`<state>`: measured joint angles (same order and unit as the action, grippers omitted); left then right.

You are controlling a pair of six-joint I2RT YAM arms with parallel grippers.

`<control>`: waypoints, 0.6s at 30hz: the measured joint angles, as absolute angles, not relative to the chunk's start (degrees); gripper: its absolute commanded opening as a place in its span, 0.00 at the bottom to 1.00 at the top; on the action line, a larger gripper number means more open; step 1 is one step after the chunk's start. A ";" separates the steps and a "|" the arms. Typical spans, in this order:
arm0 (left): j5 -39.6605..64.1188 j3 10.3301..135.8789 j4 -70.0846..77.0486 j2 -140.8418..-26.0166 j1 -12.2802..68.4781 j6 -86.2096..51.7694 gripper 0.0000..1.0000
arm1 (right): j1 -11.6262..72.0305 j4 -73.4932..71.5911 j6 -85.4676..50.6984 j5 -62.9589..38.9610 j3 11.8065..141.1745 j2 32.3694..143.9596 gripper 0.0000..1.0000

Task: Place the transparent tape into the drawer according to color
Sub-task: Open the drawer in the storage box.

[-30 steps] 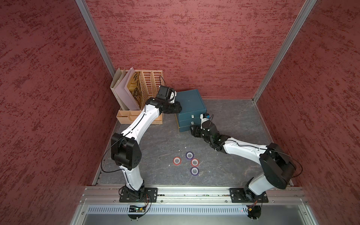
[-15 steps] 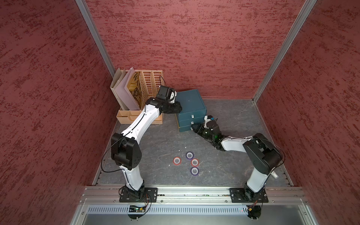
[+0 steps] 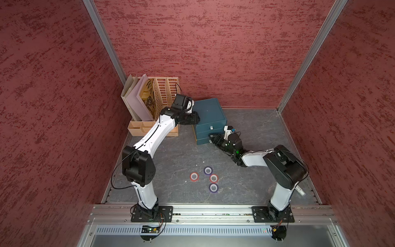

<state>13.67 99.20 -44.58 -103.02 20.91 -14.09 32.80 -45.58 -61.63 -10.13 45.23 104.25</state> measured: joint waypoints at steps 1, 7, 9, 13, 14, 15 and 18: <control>13.69 99.20 -44.49 -103.07 20.93 -14.09 0.47 | 32.73 -45.71 -61.76 -10.13 45.23 104.25 0.54; 13.85 99.20 -44.42 -103.07 20.95 -14.09 0.47 | 32.05 -47.13 -62.59 -9.91 45.30 104.36 0.44; 13.85 99.20 -44.38 -103.07 20.95 -14.09 0.47 | 31.86 -47.27 -62.70 -9.87 45.45 104.62 0.39; 13.85 99.20 -44.25 -103.13 20.95 -14.09 0.47 | 31.66 -47.24 -62.96 -9.87 46.28 105.38 0.31; 13.89 99.20 -44.10 -103.20 20.95 -14.09 0.47 | 31.64 -47.24 -63.02 -9.87 46.50 105.58 0.29; 13.93 99.20 -43.99 -103.28 20.95 -14.09 0.47 | 31.62 -47.24 -63.11 -9.87 46.76 105.82 0.27; 13.96 99.20 -43.64 -103.42 20.95 -14.09 0.47 | 31.57 -47.27 -63.37 -9.87 47.33 106.56 0.13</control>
